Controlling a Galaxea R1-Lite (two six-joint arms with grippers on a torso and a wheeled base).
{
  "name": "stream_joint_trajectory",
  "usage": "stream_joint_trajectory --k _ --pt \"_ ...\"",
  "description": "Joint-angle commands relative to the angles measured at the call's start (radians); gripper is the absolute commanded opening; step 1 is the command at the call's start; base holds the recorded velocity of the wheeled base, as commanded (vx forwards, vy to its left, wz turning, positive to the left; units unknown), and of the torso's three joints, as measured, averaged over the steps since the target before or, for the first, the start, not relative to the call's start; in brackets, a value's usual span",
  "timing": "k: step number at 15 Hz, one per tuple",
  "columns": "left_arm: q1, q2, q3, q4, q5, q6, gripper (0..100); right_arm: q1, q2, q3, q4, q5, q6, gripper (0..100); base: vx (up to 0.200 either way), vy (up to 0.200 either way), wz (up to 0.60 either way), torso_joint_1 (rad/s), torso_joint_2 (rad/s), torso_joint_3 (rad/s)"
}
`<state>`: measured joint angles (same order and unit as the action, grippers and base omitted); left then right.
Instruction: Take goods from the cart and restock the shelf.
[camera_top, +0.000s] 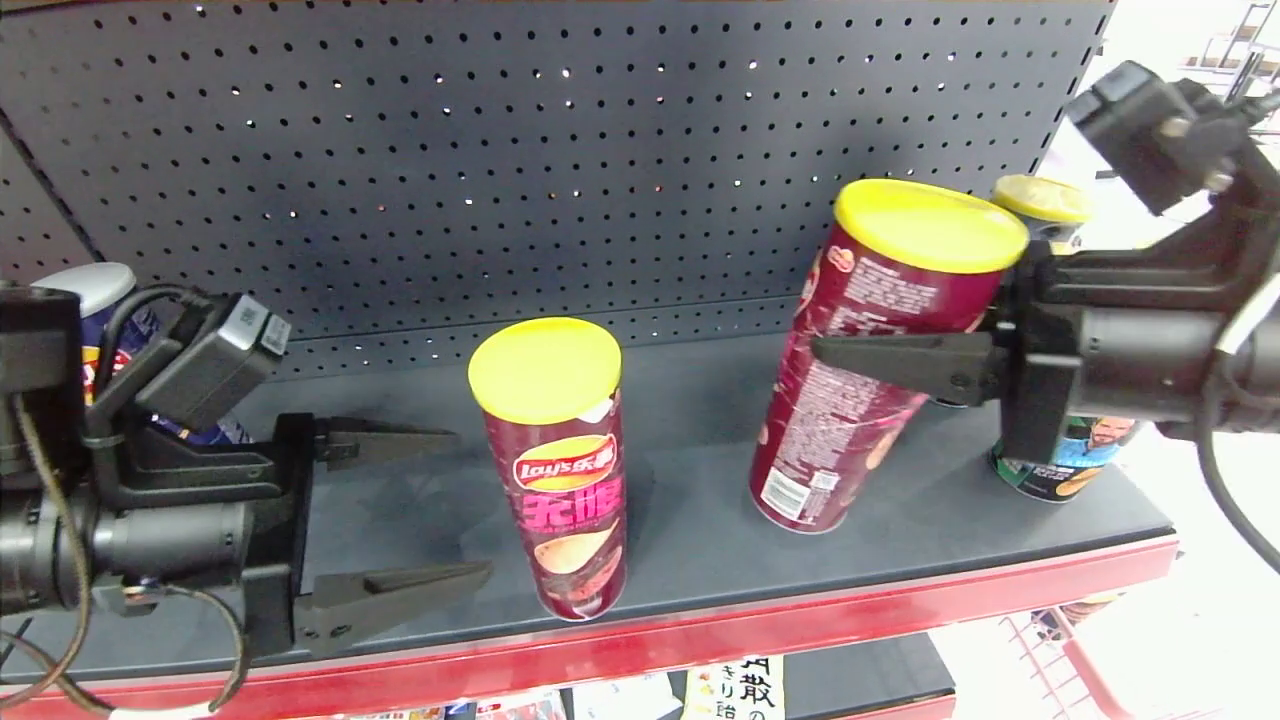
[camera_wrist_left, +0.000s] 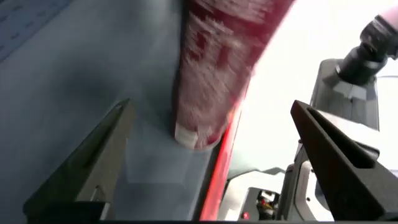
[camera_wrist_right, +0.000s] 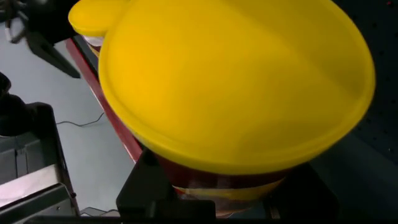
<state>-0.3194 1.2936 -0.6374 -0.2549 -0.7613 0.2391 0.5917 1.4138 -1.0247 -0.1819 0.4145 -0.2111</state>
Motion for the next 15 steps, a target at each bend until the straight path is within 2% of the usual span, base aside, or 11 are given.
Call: stream_joint_trajectory --k 1,2,3,4,5,8,10,12,15 --pt "0.063 -0.149 0.078 0.002 0.016 -0.044 100 0.008 0.197 -0.118 -0.002 0.001 -0.011 0 0.0 0.0 0.0 0.0 0.0 0.0" --pt "0.071 -0.178 0.091 0.003 0.025 -0.063 100 0.008 0.224 -0.14 -0.002 0.003 -0.011 0 0.0 0.0 0.0 0.0 0.0 0.0" --pt "0.075 -0.247 0.128 0.005 0.056 -0.129 100 0.008 0.289 -0.201 -0.002 0.004 -0.011 0 0.0 0.0 0.0 0.0 0.0 0.0" --pt "0.075 -0.277 0.151 0.003 0.077 -0.156 100 0.008 0.323 -0.236 -0.002 0.004 -0.011 0 0.0 0.0 0.0 0.0 0.0 0.0" --pt "0.075 -0.306 0.176 0.003 0.099 -0.169 100 0.008 0.363 -0.284 -0.002 0.006 -0.011 0 0.0 0.0 0.0 0.0 0.0 0.0" --pt "0.077 -0.356 0.211 0.005 0.148 -0.169 100 0.008 0.439 -0.368 -0.002 0.009 -0.019 0 0.0 0.0 0.0 0.0 0.0 0.0" --pt "0.077 -0.369 0.219 0.005 0.152 -0.172 100 0.017 0.473 -0.403 -0.002 0.009 -0.021 0 0.0 0.0 0.0 0.0 0.0 0.0" --pt "0.077 -0.369 0.216 0.003 0.155 -0.201 100 0.022 0.521 -0.469 -0.001 0.01 -0.021 0 0.0 0.0 0.0 0.0 0.0 0.0" --pt "0.077 -0.384 0.216 0.003 0.183 -0.205 100 0.023 0.594 -0.565 -0.001 0.012 -0.021 0 0.0 0.0 0.0 0.0 0.0 0.0"
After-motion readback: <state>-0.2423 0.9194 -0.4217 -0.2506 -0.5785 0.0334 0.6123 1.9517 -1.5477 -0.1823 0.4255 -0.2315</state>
